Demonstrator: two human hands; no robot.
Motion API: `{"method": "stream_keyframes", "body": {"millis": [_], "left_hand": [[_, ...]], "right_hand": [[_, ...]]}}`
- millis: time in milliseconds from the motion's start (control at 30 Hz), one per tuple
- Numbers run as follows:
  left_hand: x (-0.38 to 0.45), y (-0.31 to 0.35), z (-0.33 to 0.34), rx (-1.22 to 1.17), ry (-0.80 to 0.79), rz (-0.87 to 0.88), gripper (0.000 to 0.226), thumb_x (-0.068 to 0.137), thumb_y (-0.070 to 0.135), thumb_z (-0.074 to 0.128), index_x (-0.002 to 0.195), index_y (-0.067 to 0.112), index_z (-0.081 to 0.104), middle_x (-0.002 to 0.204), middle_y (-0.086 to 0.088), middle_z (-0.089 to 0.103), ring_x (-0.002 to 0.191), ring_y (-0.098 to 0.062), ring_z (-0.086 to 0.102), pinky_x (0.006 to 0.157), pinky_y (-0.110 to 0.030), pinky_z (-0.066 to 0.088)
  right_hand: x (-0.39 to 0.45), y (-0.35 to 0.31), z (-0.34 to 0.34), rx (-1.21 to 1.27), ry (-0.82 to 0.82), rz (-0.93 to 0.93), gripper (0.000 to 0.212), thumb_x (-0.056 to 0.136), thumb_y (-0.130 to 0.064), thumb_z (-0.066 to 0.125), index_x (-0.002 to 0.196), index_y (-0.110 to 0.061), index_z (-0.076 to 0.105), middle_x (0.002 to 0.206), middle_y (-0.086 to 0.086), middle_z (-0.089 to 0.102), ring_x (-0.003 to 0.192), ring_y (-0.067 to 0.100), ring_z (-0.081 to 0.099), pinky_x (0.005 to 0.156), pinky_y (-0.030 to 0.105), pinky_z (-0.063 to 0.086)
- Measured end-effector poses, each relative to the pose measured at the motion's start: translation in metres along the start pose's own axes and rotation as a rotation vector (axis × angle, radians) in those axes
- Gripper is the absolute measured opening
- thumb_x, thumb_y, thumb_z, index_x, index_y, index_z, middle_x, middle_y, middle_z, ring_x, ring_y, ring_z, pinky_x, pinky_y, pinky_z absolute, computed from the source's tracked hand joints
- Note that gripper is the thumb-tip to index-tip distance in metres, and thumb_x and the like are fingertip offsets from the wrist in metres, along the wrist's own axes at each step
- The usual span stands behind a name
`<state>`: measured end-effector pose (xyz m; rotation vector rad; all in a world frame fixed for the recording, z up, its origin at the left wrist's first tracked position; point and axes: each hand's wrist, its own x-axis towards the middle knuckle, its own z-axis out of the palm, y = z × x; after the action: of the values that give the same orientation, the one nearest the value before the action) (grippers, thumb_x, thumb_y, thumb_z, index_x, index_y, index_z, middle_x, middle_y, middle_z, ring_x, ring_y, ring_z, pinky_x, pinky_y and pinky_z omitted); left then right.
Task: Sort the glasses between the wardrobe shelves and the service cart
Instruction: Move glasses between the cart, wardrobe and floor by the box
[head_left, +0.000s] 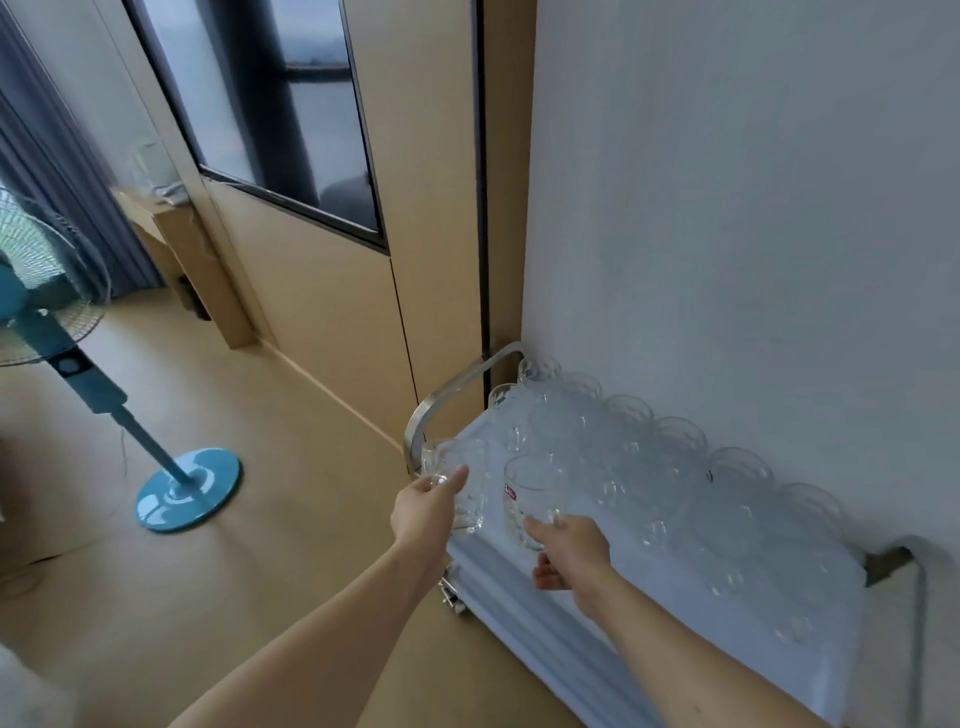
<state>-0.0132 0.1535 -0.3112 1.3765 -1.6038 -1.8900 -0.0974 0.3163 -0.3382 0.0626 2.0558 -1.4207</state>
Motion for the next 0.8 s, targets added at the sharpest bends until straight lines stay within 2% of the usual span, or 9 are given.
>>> {"method": "stream_keyframes", "body": {"millis": [100, 133, 200, 300, 467, 567, 667, 733, 800], "left_hand": [[0.034, 0.004, 0.014, -0.040, 0.023, -0.056, 0.039, 0.091, 0.049, 0.068, 0.091, 0.010, 0.071, 0.088, -0.004, 0.065, 0.082, -0.024, 0.060, 0.081, -0.038, 0.048], [0.044, 0.005, 0.018, -0.046, 0.026, -0.070, 0.036, 0.094, 0.048, 0.064, 0.089, 0.013, 0.070, 0.090, -0.006, 0.067, 0.083, -0.024, 0.059, 0.081, -0.040, 0.047], [0.061, 0.004, 0.026, -0.052, 0.031, -0.103, 0.029, 0.098, 0.043, 0.058, 0.092, 0.017, 0.069, 0.096, -0.007, 0.070, 0.087, -0.023, 0.059, 0.084, -0.040, 0.045], [0.083, 0.002, 0.032, -0.071, 0.024, -0.151, 0.023, 0.098, 0.037, 0.057, 0.097, 0.017, 0.068, 0.094, -0.005, 0.072, 0.080, -0.021, 0.057, 0.078, -0.036, 0.043], [0.126, -0.004, 0.033, -0.033, -0.034, -0.199, 0.022, 0.097, 0.037, 0.060, 0.096, 0.017, 0.068, 0.095, -0.005, 0.075, 0.083, -0.026, 0.059, 0.084, -0.042, 0.049], [0.148, -0.008, 0.035, 0.033, -0.097, -0.195, 0.023, 0.098, 0.039, 0.059, 0.098, 0.018, 0.069, 0.094, -0.001, 0.074, 0.079, -0.022, 0.056, 0.077, -0.036, 0.045], [0.166, -0.014, 0.038, 0.073, -0.173, -0.166, 0.025, 0.099, 0.038, 0.059, 0.097, 0.017, 0.071, 0.094, 0.000, 0.075, 0.082, -0.019, 0.060, 0.078, -0.033, 0.049], [0.175, -0.015, 0.041, 0.100, -0.221, -0.158, 0.025, 0.099, 0.038, 0.060, 0.094, 0.018, 0.073, 0.090, 0.005, 0.076, 0.088, -0.019, 0.064, 0.080, -0.033, 0.051], [0.183, -0.016, 0.044, 0.120, -0.253, -0.157, 0.026, 0.099, 0.039, 0.060, 0.091, 0.020, 0.075, 0.083, 0.012, 0.076, 0.092, -0.018, 0.066, 0.076, -0.029, 0.048]], "right_hand": [[0.032, -0.003, 0.005, -0.025, -0.003, 0.022, 0.031, 0.086, -0.036, 0.079, 0.098, -0.010, 0.067, 0.070, 0.012, 0.065, 0.051, 0.024, 0.067, 0.057, 0.040, 0.063], [0.041, -0.004, 0.007, -0.031, -0.007, 0.025, 0.031, 0.086, -0.036, 0.079, 0.097, -0.010, 0.066, 0.068, 0.011, 0.065, 0.050, 0.024, 0.067, 0.056, 0.037, 0.062], [0.059, -0.002, 0.012, -0.024, -0.008, 0.022, 0.033, 0.086, -0.037, 0.080, 0.080, -0.009, 0.063, 0.064, 0.011, 0.061, 0.049, 0.023, 0.065, 0.057, 0.038, 0.063], [0.075, 0.001, 0.021, -0.022, 0.007, 0.044, 0.040, 0.086, -0.038, 0.080, 0.068, -0.011, 0.056, 0.064, 0.010, 0.058, 0.049, 0.024, 0.063, 0.058, 0.038, 0.063], [0.095, 0.008, 0.037, 0.007, 0.041, 0.095, 0.041, 0.087, -0.033, 0.080, 0.072, -0.010, 0.050, 0.064, 0.013, 0.054, 0.049, 0.025, 0.063, 0.064, 0.047, 0.064], [0.103, 0.015, 0.049, 0.025, 0.093, 0.121, 0.044, 0.087, -0.032, 0.080, 0.068, -0.011, 0.047, 0.060, 0.011, 0.054, 0.049, 0.022, 0.062, 0.066, 0.048, 0.064], [0.111, 0.020, 0.059, 0.040, 0.146, 0.151, 0.049, 0.086, -0.030, 0.082, 0.060, -0.016, 0.042, 0.054, 0.007, 0.054, 0.049, 0.022, 0.062, 0.067, 0.050, 0.063], [0.116, 0.023, 0.064, 0.034, 0.164, 0.157, 0.048, 0.086, -0.032, 0.081, 0.061, -0.015, 0.044, 0.054, 0.006, 0.057, 0.051, 0.022, 0.065, 0.069, 0.050, 0.063], [0.121, 0.025, 0.069, 0.033, 0.173, 0.155, 0.043, 0.086, -0.035, 0.080, 0.068, -0.012, 0.049, 0.058, 0.008, 0.059, 0.054, 0.022, 0.068, 0.071, 0.048, 0.063]]}}
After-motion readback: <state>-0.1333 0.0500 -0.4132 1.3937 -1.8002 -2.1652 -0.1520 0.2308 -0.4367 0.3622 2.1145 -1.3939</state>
